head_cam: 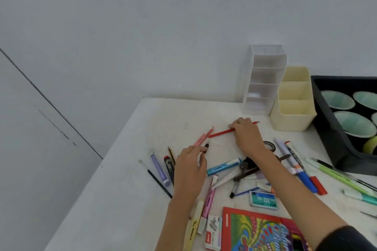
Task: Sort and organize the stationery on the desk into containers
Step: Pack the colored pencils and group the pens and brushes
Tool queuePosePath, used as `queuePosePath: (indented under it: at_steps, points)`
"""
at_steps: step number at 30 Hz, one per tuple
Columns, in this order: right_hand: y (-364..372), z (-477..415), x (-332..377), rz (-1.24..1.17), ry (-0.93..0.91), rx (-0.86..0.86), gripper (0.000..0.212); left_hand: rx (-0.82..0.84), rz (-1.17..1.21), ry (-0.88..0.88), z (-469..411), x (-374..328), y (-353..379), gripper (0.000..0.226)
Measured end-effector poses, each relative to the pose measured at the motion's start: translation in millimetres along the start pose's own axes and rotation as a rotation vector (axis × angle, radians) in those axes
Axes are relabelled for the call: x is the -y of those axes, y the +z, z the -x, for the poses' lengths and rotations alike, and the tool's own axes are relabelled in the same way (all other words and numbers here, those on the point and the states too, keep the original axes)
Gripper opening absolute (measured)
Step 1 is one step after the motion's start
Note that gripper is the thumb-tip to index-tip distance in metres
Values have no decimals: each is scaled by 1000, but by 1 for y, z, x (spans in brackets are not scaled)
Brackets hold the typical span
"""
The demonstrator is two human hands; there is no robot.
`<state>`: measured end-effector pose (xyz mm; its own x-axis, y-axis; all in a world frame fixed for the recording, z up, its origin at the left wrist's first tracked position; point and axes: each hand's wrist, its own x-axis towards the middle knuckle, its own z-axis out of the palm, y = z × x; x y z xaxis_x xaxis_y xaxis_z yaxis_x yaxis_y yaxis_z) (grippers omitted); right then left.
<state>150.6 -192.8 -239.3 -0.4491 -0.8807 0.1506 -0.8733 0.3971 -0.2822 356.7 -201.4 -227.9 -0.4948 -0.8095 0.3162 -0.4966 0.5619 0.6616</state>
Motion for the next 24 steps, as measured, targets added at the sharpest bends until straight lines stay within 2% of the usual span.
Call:
queuePosePath:
  at_steps: [6, 12, 19, 24]
  points:
    - [-6, 7, -4, -63, -6, -64, 19, 19, -9, -23, 5, 3, -1, 23]
    - [-41, 55, 6, -168, -77, -299, 16, -54, 48, -24, 14, -12, 15, 23]
    - [-52, 133, -21, -327, 151, -270, 18, 2, 115, 114, 23, -59, 56, 25]
    - [-71, 177, -66, -317, 344, -343, 21, 111, 130, 244, 30, -95, 88, 22]
